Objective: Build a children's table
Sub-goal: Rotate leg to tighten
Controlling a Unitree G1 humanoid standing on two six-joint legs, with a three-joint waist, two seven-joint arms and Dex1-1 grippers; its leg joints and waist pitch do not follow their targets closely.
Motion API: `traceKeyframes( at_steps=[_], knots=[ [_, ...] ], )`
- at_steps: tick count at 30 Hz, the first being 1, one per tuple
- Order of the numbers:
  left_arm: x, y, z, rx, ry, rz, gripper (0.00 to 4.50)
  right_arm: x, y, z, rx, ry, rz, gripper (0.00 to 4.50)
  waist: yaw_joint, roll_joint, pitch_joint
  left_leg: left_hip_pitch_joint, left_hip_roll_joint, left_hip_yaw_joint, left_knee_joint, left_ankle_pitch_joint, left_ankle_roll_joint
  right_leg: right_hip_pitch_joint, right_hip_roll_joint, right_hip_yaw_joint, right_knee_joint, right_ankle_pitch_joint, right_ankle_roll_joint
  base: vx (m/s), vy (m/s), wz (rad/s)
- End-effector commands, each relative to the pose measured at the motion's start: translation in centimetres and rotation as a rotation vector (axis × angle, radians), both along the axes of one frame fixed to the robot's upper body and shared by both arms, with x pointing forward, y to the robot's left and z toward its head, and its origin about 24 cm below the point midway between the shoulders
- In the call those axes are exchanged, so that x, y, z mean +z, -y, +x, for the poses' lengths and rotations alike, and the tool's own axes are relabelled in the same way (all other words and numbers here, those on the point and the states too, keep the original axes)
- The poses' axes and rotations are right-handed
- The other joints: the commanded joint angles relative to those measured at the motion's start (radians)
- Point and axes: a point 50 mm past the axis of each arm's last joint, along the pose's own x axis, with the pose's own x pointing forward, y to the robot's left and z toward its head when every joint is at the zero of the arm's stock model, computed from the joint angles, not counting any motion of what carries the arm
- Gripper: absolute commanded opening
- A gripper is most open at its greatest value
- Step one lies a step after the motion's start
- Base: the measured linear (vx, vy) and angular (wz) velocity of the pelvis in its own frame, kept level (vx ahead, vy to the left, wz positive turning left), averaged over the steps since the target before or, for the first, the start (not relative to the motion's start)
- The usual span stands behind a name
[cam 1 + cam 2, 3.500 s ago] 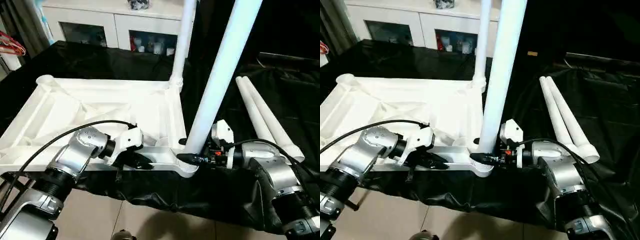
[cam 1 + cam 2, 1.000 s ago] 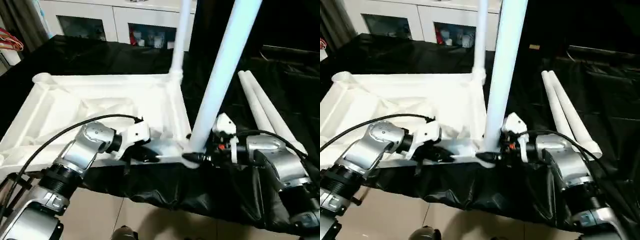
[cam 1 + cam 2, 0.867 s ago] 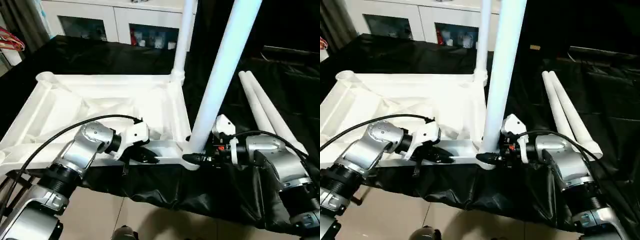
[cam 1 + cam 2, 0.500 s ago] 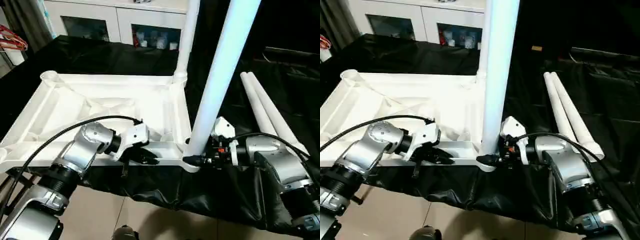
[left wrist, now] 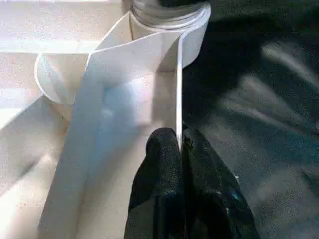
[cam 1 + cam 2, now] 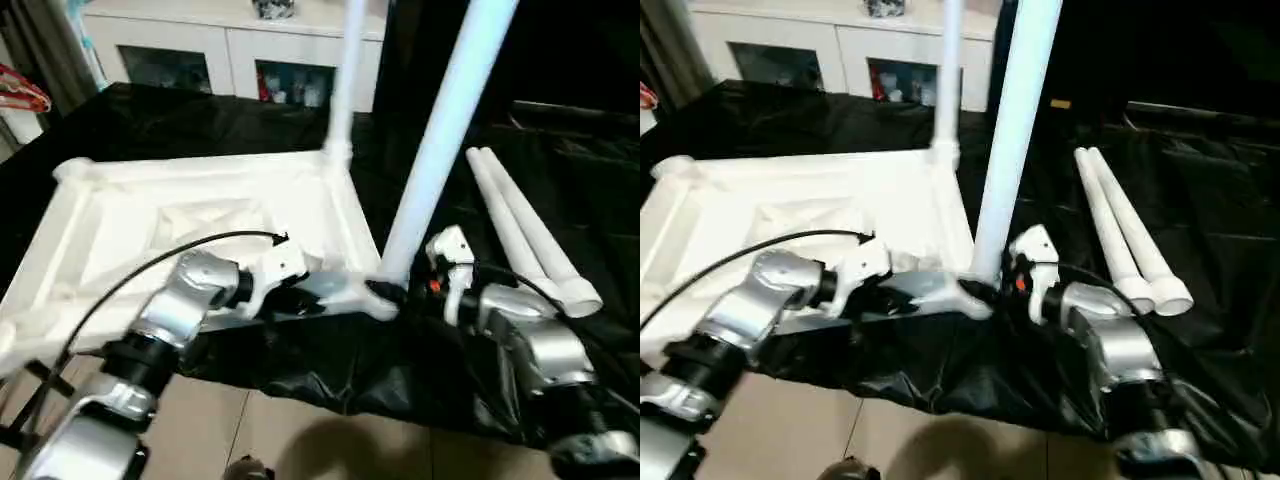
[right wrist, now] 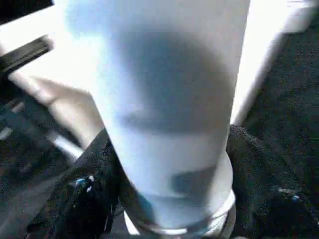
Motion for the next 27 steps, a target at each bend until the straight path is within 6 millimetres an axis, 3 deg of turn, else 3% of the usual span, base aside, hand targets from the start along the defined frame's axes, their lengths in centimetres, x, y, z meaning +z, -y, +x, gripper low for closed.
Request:
traceKeyframes(
  at_steps=[1,4,7,11,12,14,19,24,27],
  knots=[
    [2.1,3.1,0.8,-0.011,0.095,-0.074,0.00,-2.5,-2.8,-0.5,-0.006,-0.124,0.024,2.69,-0.001,0.004,-0.066,0.008,0.026,-0.017,-0.077,-0.308,-0.019,0.037,-0.091,0.047,-0.104,-0.417,-0.144,0.000,0.000,0.00],
    [2.4,4.4,1.3,0.068,0.119,-0.092,0.00,-3.0,-3.8,0.8,-0.156,-0.159,0.031,2.69,-0.009,0.004,-0.067,0.012,0.024,-0.018,-0.077,-0.309,-0.023,0.036,-0.091,0.046,-0.107,-0.432,-0.139,0.000,0.000,0.00],
    [2.6,6.2,1.5,0.118,0.143,-0.111,0.00,-3.0,-4.9,2.0,-0.277,-0.191,0.039,2.69,-0.011,0.006,-0.068,0.012,0.025,-0.016,-0.077,-0.306,-0.024,0.035,-0.090,0.048,-0.102,-0.391,-0.154,0.000,0.000,0.00],
    [2.5,7.2,1.3,0.126,0.169,-0.101,0.00,-2.6,-5.9,2.8,-0.318,-0.183,0.060,2.69,-0.010,0.003,-0.073,0.005,0.024,-0.013,-0.075,-0.267,-0.013,0.040,-0.089,0.050,-0.092,-0.287,-0.171,0.000,0.000,0.00],
    [2.5,7.2,1.3,0.126,0.168,-0.101,0.00,-2.6,-5.9,2.8,-0.320,-0.183,0.061,2.69,-0.010,-0.001,-0.075,0.004,0.023,-0.012,-0.074,-0.257,-0.009,0.042,-0.087,0.050,-0.090,-0.272,-0.173,0.000,0.000,0.00],
    [2.4,7.2,1.1,0.109,0.161,-0.100,0.00,-2.3,-6.1,3.0,-0.327,-0.187,0.100,3.39,-0.008,0.002,-0.075,0.003,0.024,-0.011,-0.074,-0.245,-0.002,0.042,-0.089,0.051,-0.088,-0.250,-0.178,0.000,0.000,0.00],
    [2.3,6.5,0.7,0.057,0.151,-0.102,0.00,-1.7,-6.0,3.5,-0.314,-0.151,0.109,3.74,-0.010,0.005,-0.076,0.004,0.026,-0.011,-0.077,-0.257,-0.003,0.041,-0.087,0.048,-0.089,-0.262,-0.179,0.000,0.000,0.00],
    [2.1,5.3,0.3,-0.018,0.134,-0.088,0.00,-1.0,-4.7,3.4,-0.219,-0.071,0.075,3.74,-0.005,0.006,-0.087,-0.001,0.027,-0.007,-0.069,-0.184,0.015,0.046,-0.085,0.050,-0.074,-0.122,-0.205,0.000,0.000,0.00],
    [2.0,4.5,0.1,-0.061,0.126,-0.074,0.00,-0.8,-3.8,2.8,-0.092,-0.020,0.030,3.74,-0.003,0.007,-0.087,-0.005,0.027,-0.006,-0.066,-0.164,0.033,0.049,-0.082,0.047,-0.068,-0.068,-0.219,0.000,0.000,0.00]
  ],
)
